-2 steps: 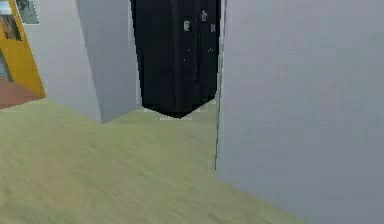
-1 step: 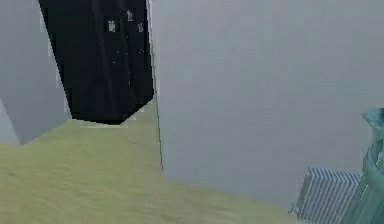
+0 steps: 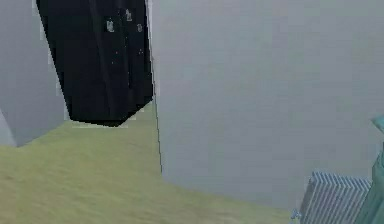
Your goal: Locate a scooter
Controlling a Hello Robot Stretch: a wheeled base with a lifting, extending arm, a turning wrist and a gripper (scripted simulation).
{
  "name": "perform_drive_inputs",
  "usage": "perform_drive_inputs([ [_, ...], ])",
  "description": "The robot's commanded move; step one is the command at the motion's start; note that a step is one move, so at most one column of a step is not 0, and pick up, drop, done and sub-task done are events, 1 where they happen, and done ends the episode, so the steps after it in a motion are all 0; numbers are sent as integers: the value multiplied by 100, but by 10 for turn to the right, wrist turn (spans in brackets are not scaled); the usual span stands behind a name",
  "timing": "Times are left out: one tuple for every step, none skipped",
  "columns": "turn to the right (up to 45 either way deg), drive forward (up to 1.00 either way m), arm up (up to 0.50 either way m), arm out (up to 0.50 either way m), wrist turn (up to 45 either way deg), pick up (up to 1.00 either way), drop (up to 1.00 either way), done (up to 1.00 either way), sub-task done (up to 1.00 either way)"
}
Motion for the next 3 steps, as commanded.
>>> perform_drive_inputs([
  [-360,0,0,0,0,0,0,0,0],
  [0,80,0,0,0,0,0,0,0],
  [-360,0,0,0,0,0,0,0,0],
])
